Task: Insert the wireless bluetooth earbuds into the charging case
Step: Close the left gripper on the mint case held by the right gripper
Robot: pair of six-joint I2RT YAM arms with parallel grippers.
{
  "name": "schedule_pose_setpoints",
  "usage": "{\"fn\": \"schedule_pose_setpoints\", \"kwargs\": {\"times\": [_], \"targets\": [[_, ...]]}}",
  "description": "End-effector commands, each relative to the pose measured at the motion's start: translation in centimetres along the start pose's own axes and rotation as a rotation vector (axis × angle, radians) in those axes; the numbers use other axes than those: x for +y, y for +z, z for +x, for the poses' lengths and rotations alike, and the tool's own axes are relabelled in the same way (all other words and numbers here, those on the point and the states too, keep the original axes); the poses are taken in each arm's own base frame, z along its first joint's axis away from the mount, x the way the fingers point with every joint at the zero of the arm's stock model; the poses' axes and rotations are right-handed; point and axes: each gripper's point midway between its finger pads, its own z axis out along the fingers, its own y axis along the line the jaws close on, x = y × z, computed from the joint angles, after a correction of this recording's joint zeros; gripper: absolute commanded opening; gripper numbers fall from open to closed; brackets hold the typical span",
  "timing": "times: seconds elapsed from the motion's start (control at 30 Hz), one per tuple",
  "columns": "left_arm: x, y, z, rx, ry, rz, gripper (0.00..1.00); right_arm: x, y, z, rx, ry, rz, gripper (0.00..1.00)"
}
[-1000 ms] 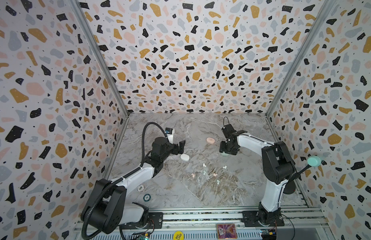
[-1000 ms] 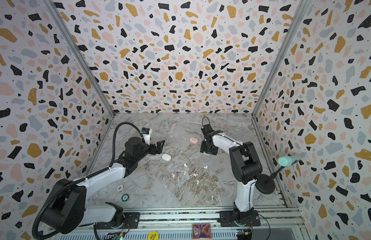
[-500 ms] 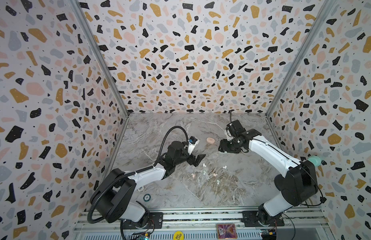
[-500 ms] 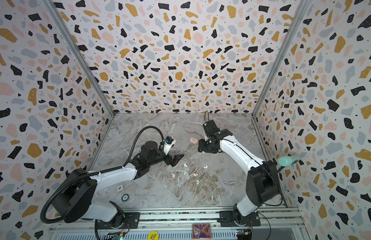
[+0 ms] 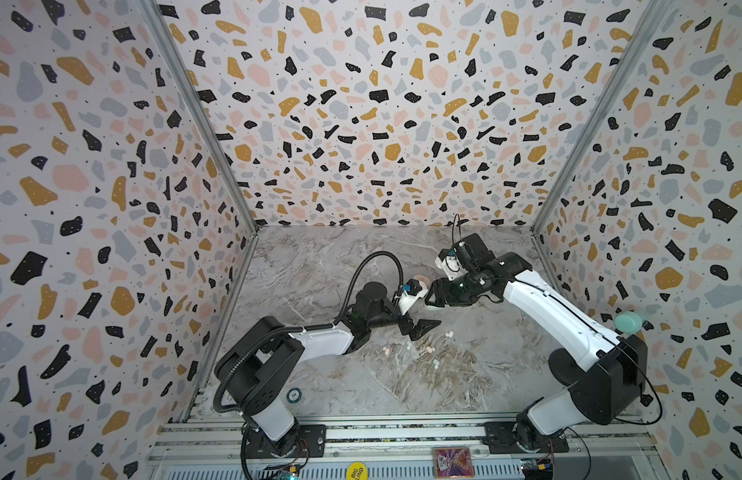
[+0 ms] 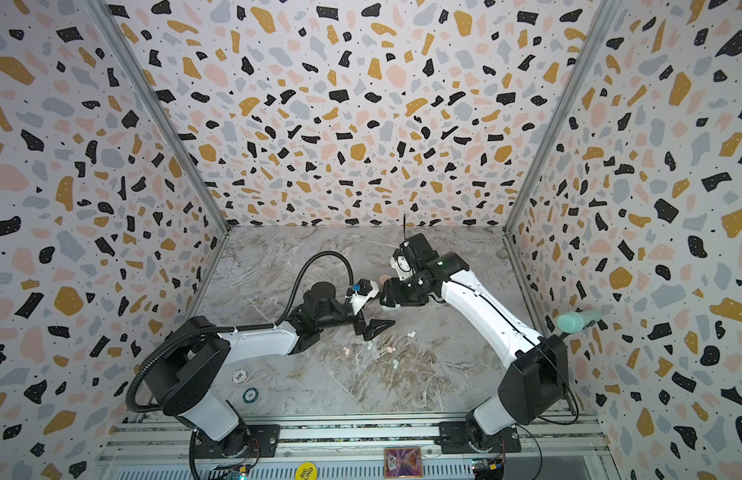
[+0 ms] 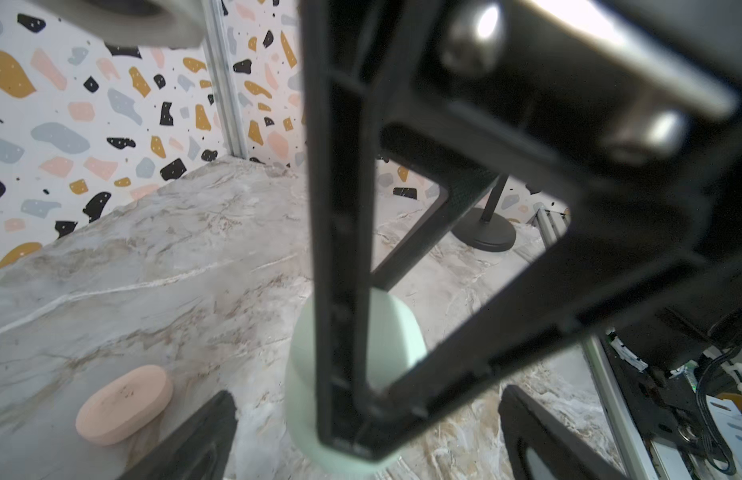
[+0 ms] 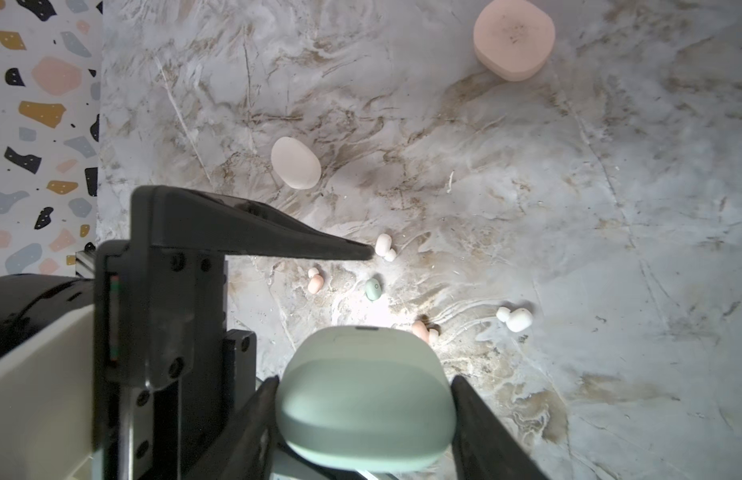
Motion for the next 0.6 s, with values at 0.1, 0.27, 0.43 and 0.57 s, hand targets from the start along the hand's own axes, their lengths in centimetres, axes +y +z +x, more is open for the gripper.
{"fn": "schedule_pose_setpoints", "kwargs": {"times": [0.1,0.27,0.43,0.57], "targets": [[-0.8,-0.2,-2.7,-0.092,0.075,0.036,0.94,1.8,-1.6,0.0,-0.009,-0.025,-0.035,0.49],[-0.7,-0.2,-2.1,-0.066,0.09,0.032,0.86,2.1,-1.7,-0.6,-0.018,-0.019,-0.04,0.49],[-0.6,-0.3,-2.3,-0.068,0.098,0.021,0.77,2.2,-1.8,-0.8,-0.019,-0.015,-0.04,0.5],[-0.5,-0.6,-2.7,-0.084,0.112,0.001,0.74,2.2,-1.7,-0.8,-0.016,-0.008,-0.039,0.5]]}}
